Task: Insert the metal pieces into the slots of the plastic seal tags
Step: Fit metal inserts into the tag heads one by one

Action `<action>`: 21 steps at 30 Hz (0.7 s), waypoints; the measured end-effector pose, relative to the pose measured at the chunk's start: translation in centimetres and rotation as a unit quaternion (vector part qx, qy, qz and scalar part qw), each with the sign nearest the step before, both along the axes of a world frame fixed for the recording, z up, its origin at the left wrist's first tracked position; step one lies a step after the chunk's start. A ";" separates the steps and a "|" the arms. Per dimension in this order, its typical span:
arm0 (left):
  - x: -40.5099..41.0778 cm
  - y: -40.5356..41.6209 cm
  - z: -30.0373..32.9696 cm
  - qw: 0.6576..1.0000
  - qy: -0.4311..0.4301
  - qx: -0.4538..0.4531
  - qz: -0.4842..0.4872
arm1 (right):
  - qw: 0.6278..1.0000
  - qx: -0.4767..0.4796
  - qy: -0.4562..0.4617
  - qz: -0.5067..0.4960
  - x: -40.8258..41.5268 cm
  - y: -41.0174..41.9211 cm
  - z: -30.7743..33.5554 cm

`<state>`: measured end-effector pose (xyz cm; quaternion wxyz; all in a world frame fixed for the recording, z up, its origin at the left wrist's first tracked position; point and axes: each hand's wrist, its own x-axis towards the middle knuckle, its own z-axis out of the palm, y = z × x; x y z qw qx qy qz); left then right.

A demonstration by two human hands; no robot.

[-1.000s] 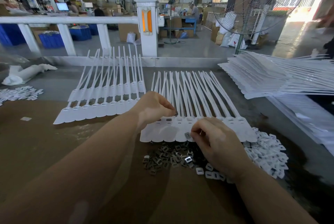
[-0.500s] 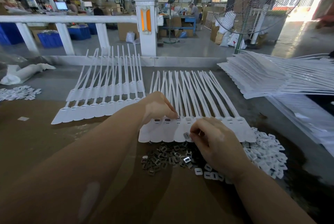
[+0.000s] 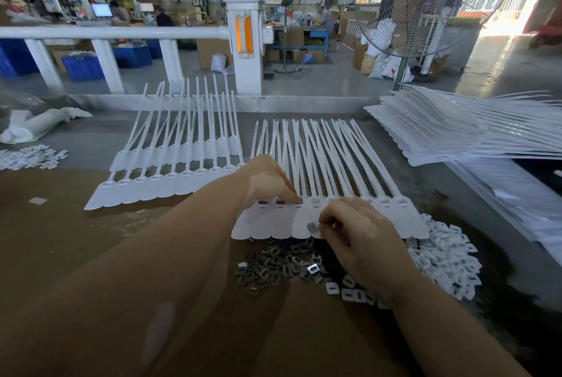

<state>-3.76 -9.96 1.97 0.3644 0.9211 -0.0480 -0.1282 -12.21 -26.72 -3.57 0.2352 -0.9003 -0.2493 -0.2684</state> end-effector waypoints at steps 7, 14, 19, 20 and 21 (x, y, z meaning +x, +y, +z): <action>-0.1 0.7 0.1 0.999 -0.020 -0.025 0.002 | 1.000 0.001 -0.002 -0.006 0.1 0.0 -0.1; -1.2 1.0 -0.3 0.993 -0.065 -0.062 -0.072 | 0.999 0.016 0.010 -0.029 0.2 -0.1 -0.1; -2.8 0.4 -1.1 0.977 -0.080 -0.016 -0.197 | 0.999 0.015 0.003 -0.046 0.4 -0.1 -0.2; -2.9 0.3 -1.3 0.975 -0.087 -0.005 -0.204 | 0.999 0.014 0.001 -0.048 0.4 -0.1 -0.2; -3.0 0.3 -1.4 0.974 -0.095 0.004 -0.207 | 0.999 0.013 -0.001 -0.050 0.4 -0.1 -0.3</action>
